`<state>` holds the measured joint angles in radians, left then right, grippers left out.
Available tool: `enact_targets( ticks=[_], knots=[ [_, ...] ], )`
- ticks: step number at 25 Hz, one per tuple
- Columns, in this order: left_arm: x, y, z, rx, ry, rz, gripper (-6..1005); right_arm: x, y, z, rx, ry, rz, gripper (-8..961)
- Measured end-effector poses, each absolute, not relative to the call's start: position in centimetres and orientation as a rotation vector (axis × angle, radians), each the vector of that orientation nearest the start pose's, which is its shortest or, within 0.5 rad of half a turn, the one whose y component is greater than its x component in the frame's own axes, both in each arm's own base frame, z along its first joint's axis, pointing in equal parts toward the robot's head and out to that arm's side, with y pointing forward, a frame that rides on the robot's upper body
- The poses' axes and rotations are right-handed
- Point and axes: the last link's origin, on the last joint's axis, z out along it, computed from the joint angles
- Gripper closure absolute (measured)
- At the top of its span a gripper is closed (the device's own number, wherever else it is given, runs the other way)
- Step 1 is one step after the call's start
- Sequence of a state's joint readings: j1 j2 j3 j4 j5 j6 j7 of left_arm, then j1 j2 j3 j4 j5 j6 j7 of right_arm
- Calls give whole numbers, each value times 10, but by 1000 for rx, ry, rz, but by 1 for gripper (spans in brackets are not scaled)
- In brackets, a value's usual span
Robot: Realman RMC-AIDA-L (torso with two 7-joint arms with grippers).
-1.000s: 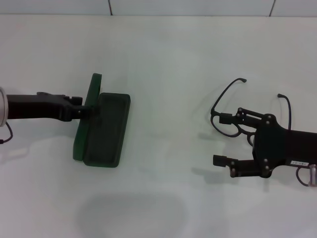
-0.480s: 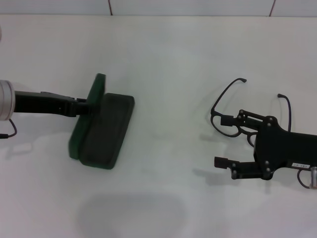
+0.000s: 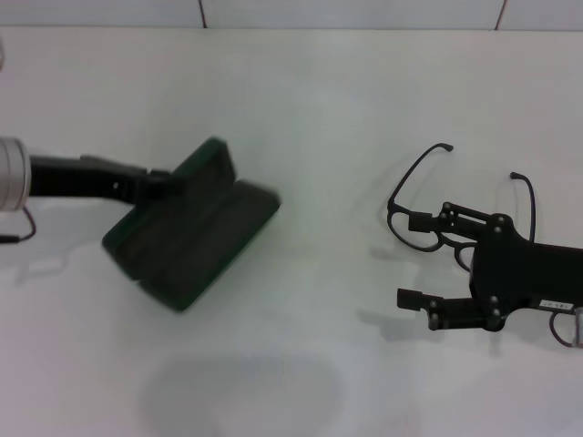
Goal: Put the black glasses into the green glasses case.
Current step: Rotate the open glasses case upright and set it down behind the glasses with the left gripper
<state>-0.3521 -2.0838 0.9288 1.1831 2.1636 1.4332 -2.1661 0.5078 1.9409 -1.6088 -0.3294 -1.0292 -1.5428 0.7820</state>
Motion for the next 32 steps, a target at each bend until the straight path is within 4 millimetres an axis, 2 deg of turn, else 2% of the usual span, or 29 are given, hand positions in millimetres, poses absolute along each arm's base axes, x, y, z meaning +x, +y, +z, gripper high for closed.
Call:
enact_targets(
  ticks=[2,8,12,16,22,26,32],
  knots=[
    [-267,334,52,-2450,-1146,-333,748,249,291,-36,-2790,71,983,77],
    [-247,348,52,-2515,-993,-338,767,255,285,-34,-2775,80,982,78],
    [-224,365,46,-2600,-776,-321,777,256,283,-34,-2773,87,988,78],
    [-204,390,27,-2668,-546,-225,781,255,278,-38,-2776,96,1011,79],
    [-180,416,-6,-2747,-307,-83,786,257,270,-43,-2773,114,1026,80],
    [-166,419,-30,-2799,-171,-3,786,259,266,-45,-2773,129,1030,80],
    [-157,410,-53,-2884,-72,88,785,259,262,-48,-2773,128,1032,81]
  ],
)
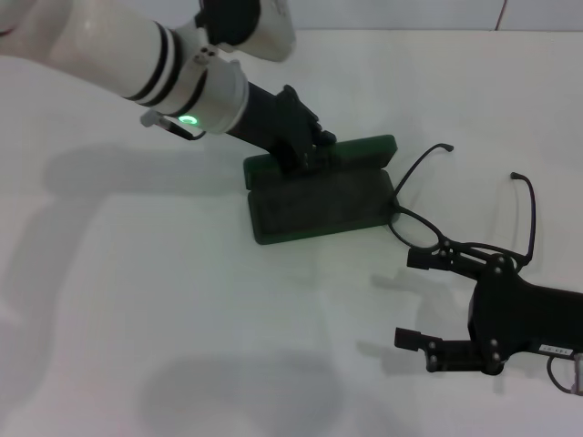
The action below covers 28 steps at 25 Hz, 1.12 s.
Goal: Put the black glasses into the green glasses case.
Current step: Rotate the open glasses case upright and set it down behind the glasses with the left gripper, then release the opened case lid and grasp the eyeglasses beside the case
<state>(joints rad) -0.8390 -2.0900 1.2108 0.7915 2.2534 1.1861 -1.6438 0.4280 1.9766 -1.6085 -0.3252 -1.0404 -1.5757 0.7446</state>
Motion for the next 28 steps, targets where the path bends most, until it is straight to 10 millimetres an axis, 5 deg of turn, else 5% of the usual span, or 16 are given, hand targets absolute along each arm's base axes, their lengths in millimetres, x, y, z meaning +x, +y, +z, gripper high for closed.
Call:
enact_targets(
  ticks=[8,14,19,28],
  knots=[
    [-149,405,-64,-2902,-59,112,784,262,259,-49,-2771,139,1031,82],
    [-141,410,-60,-2868,-77,103,678,264,260,-46,-2766,142,1025,83],
    [-136,410,-47,-2834,-74,50,436,264,261,-46,-2764,138,1024,83],
    [-143,381,-26,-2776,-261,-505,352,240,296,-17,-2774,100,982,84]
  ],
)
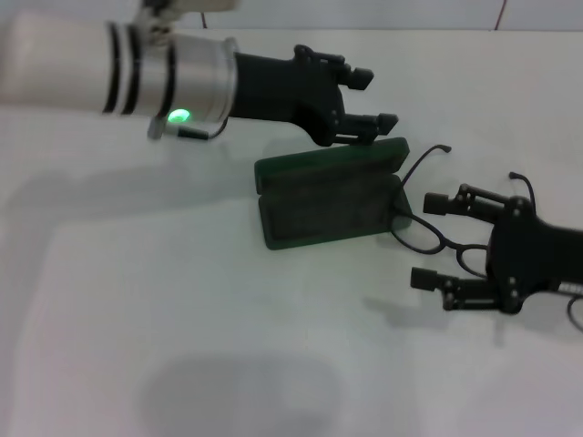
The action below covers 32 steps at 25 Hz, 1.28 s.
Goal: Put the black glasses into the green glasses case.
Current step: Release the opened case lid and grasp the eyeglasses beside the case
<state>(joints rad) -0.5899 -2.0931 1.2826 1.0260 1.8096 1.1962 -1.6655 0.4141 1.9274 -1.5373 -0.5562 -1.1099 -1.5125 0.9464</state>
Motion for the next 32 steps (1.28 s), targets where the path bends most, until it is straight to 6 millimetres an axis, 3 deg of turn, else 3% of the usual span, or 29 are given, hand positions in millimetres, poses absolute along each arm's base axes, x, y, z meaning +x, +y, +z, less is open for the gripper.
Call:
enact_targets(
  ticks=[5,9,12,16,21,32],
  knots=[
    [-184,347,-19,-2646,-352,-837,356,220,320,-2,-2877,126,603,85],
    [-208,329,-18,-2552,-408,-1018,359,210,324,11,-2865,176,276,146],
    [-217,328,-15,-2514,-447,-1058,361,205,327,17,-2871,244,84,163],
    [-226,326,-9,-2474,-474,-1073,362,198,334,8,-2881,292,-106,186],
    [-230,325,-8,-2475,-480,-1064,364,190,337,-4,-2857,238,-157,202],
    [-231,328,-6,-2484,-474,-1053,367,187,345,-3,-2813,272,-193,290]
  ],
)
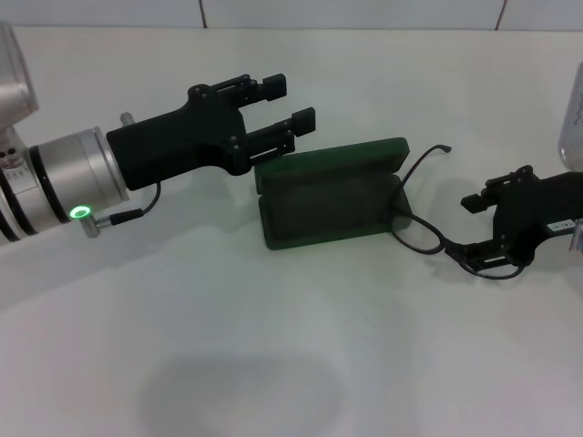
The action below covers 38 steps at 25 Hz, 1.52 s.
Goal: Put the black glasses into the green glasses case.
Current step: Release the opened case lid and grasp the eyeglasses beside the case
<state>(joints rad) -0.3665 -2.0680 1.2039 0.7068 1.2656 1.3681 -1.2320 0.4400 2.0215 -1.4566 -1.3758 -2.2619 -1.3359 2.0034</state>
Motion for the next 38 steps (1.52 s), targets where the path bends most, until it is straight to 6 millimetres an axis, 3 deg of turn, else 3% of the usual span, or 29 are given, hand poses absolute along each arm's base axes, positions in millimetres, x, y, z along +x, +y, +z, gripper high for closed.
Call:
enact_targets(
  ticks=[21,27,32,38],
  knots=[
    [-235,327,-9,-2482,-497,-1042,372,187,347,-34,-2845,175,-357,427],
    [-235,327,-9,-2480,-500,-1042,374,184,348,-34,-2845,163,-356,504],
    [-235,327,-9,-2479,-499,-1041,375,183,350,-39,-2851,146,-367,643],
    [-235,328,-9,-2479,-497,-1040,377,182,354,-45,-2858,134,-384,671]
  ],
)
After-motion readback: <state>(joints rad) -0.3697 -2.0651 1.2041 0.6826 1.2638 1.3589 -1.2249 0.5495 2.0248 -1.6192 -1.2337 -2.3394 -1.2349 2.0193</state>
